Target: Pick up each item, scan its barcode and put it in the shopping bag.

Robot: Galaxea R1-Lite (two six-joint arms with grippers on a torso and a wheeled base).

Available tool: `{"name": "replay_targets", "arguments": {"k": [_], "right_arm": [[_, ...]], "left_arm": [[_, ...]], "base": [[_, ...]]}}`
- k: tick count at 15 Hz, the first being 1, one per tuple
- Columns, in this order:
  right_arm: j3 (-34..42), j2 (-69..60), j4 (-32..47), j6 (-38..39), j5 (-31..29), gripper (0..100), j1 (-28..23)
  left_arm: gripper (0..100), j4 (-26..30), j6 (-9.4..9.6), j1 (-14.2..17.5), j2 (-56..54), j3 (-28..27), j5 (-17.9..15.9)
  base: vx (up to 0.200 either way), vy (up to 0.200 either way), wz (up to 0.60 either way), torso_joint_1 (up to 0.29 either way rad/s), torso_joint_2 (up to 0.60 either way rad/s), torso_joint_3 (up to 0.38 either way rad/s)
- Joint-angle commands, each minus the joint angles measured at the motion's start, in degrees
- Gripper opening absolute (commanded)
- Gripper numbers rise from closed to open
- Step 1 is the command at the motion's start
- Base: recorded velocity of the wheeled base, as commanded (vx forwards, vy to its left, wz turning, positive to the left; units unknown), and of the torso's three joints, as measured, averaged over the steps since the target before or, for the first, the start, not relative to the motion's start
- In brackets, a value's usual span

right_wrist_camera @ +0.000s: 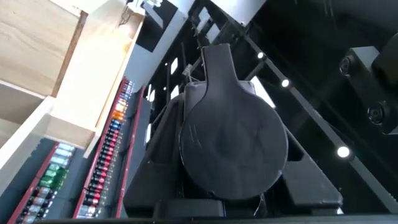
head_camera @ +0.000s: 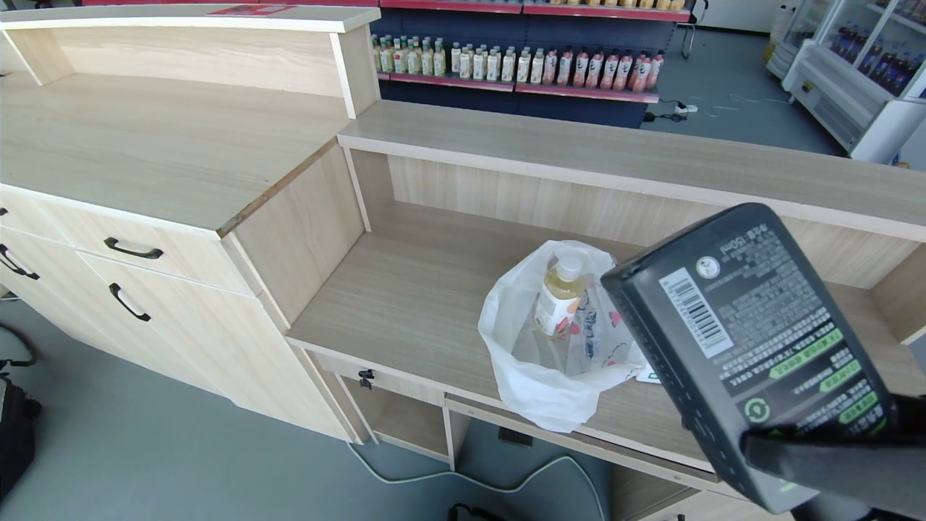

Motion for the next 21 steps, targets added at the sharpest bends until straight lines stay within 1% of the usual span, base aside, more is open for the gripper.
{"name": "replay_targets", "arguments": {"k": [1, 4, 6, 7, 8, 9, 21], "right_arm": [[0.3, -1.5, 1.1, -0.2, 0.3, 0, 0.0], [0.2, -2.2, 1.7, 0.0, 1.1, 0, -0.6], [0.3, -3.2, 2.4, 0.2, 1.3, 0, -2.7], [0.4, -3.9, 4.2, -0.2, 3.6, 0, -2.8], [0.4, -4.2, 5.4, -0.5, 4.7, 0, -2.9], [0.3, -5.0, 8.4, -1.7, 5.7, 0, -3.8], [0.3, -5.8, 8.6, -1.8, 6.1, 0, -4.2]], "left_arm": [[100, 0.0, -0.01, 0.0, 0.0, 0.0, 0.0], [100, 0.0, -0.01, 0.0, 0.0, 0.0, 0.0], [100, 0.0, -0.01, 0.0, 0.0, 0.0, 0.0], [100, 0.0, -0.01, 0.0, 0.0, 0.0, 0.0], [100, 0.0, -0.01, 0.0, 0.0, 0.0, 0.0], [100, 0.0, -0.01, 0.0, 0.0, 0.0, 0.0], [100, 0.0, -0.01, 0.0, 0.0, 0.0, 0.0]], "base": [[0.000, 0.000, 0.00, 0.000, 0.00, 0.000], [0.000, 0.000, 0.00, 0.000, 0.00, 0.000], [0.000, 0.000, 0.00, 0.000, 0.00, 0.000], [0.000, 0.000, 0.00, 0.000, 0.00, 0.000], [0.000, 0.000, 0.00, 0.000, 0.00, 0.000], [0.000, 0.000, 0.00, 0.000, 0.00, 0.000], [0.000, 0.000, 0.00, 0.000, 0.00, 0.000]]}}
